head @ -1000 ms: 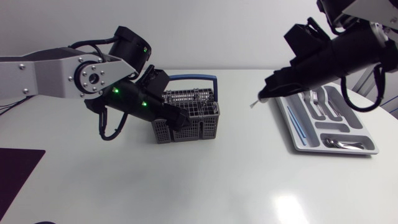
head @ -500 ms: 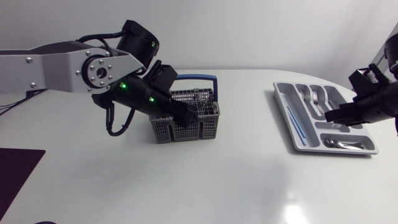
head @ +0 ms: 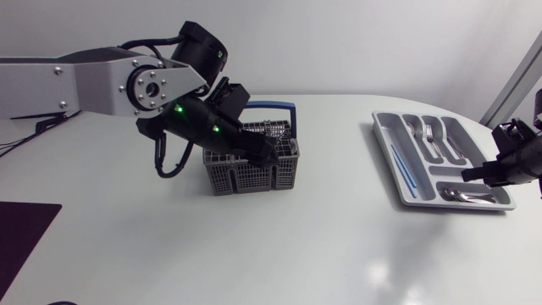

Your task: Unload the cutlery basket into the drawer organizer.

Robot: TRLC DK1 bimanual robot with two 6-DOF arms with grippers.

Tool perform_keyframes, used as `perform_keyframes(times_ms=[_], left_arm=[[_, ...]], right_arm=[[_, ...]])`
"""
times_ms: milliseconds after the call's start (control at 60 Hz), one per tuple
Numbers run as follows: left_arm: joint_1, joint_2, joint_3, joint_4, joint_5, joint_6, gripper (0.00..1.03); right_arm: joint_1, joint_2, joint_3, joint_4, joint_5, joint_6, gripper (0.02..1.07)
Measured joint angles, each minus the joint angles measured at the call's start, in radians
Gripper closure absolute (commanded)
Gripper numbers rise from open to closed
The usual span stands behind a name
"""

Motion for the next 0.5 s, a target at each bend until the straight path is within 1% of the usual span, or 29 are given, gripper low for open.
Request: perform_keyframes(times_ms=[233,250,317,400,500], left_arm=[[-0.010,0.032,0.040,-0.016,0.003,-0.034,0.06],[-0.011,0.034,0.042,-0.018,0.003,-0.035,0.06],[-0.011,0.048,0.055,-0.031,0.003,-0.056,0.06],[-0.011,0.058,0.063,-0.034,0.003,-0.064,0.06],[-0.012,0.075,0.079,-0.034,-0.002,-0.080,0.06]], right_arm=[[-0.025,0.101,0.000,0.073,0.008,-0.008,1.01],[-0.025,0.106,0.000,0.076,0.010,-0.008,0.99],[-0.025,0.137,0.000,0.102,0.020,-0.008,0.83],[-0.024,0.153,0.000,0.121,0.026,-0.008,0.67],[-0.023,0.166,0.000,0.133,0.028,-0.008,0.51]])
